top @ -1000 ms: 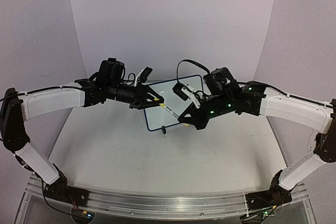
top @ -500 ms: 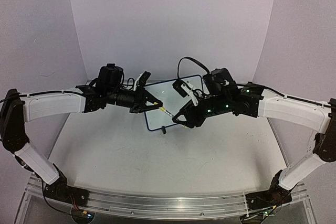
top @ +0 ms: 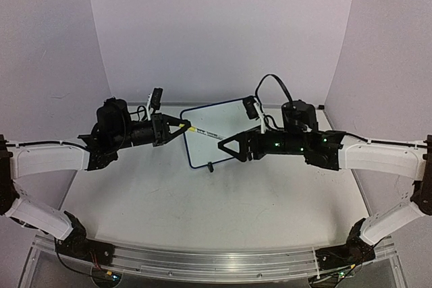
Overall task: Write a sentence on the whiteboard
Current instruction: Open the whiteboard marker from the pen cap.
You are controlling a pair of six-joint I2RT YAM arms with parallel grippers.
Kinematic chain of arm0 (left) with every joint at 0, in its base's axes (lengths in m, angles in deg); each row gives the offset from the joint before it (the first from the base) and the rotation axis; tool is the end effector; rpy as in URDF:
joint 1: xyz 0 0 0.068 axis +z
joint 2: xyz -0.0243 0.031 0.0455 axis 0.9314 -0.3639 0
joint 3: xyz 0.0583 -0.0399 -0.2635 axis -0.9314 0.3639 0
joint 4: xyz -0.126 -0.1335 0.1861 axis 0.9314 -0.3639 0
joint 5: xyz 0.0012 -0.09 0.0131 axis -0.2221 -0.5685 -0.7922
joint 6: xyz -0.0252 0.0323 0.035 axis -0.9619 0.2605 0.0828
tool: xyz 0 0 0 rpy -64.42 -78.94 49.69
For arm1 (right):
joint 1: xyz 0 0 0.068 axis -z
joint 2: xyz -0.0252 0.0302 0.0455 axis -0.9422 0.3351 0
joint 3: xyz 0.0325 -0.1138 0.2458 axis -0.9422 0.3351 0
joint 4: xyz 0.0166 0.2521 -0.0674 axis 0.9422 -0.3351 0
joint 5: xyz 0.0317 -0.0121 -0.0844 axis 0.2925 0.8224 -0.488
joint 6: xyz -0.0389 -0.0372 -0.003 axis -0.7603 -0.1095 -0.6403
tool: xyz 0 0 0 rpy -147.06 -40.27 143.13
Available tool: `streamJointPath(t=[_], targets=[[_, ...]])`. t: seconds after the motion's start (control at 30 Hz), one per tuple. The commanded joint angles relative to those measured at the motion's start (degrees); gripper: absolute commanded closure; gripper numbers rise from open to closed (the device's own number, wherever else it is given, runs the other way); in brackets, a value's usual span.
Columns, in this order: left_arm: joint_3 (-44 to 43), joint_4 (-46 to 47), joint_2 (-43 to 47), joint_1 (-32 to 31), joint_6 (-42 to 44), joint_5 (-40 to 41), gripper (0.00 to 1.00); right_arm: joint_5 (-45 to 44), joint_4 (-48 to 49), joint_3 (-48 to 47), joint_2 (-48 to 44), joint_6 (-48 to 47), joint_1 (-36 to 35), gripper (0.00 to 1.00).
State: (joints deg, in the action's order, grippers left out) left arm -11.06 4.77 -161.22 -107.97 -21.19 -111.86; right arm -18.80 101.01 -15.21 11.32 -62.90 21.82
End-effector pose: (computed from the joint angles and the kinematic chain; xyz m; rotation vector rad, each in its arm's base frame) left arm 0.2174 -0.2007 0.2859 0.3086 1.8468 -1.5418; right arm 0.2035 0.2527 0.2963 -0.7893 1.8146 1.2011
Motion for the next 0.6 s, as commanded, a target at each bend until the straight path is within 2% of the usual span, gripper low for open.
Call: streamJointPath(t=[0.0,0.43,0.57], targets=[[1.7,13.0,-1.2,0.1,-2.2,-0.1,1.00,2.5,21.2,3.5,-1.0,12.2,0.2,0.02],[0.3,22.0,-8.4,0.0,-4.6,-7.3,1.00,8.3,28.0,-0.3,5.3,19.2,0.2,0.05],[0.5,25.2,-9.0,0.0,-6.2,-8.9,1.00,6.3,27.9,1.5,4.7,18.3,0.4,0.07]])
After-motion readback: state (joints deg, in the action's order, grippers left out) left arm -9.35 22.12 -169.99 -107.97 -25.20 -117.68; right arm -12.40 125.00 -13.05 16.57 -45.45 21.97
